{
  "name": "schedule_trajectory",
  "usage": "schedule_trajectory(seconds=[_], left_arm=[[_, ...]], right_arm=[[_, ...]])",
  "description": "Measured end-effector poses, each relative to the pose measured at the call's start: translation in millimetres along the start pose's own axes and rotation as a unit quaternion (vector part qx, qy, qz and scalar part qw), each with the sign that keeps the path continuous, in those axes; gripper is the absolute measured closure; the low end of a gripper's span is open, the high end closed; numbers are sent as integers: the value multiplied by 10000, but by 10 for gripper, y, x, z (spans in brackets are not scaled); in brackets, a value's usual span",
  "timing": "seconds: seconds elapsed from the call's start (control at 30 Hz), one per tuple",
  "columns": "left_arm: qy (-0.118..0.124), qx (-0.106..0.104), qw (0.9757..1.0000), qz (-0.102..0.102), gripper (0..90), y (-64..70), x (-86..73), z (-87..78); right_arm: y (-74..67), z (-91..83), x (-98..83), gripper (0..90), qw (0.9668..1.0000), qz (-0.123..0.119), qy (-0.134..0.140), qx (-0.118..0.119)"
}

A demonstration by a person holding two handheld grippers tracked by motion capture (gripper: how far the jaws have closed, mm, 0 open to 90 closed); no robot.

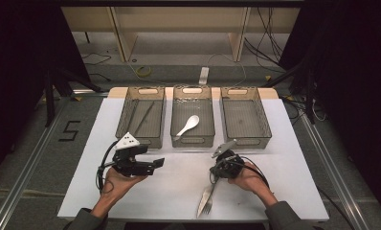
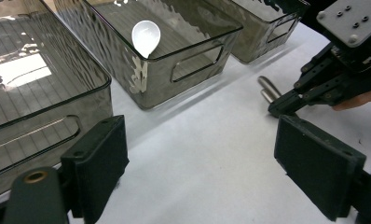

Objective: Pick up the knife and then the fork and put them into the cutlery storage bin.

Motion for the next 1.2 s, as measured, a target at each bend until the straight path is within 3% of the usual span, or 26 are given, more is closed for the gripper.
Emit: schedule_trajectory(seconds=[0.17, 0.53, 1.2], left_arm=[[-17, -12, 10000, 11, 167, 9, 3, 11], [-53, -46, 10000, 9, 167, 13, 0, 25], [-42, -58, 10000, 5, 167, 15, 6, 31]], right_arm=[[94, -127, -180, 900, 9995, 308, 3, 21], [154, -342, -496, 900, 9982, 596, -83, -73], [48, -499, -778, 900, 9975, 676, -185, -103]])
Point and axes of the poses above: each handheld gripper's, and its own axes: z roughly forward along the jaws, x roughly out of its top, y roughly to its right, the point moved 3 cm from there along z, roughly forward along the jaws, and after that the axes turned 14 degrees about z, right-handed, at the moved point
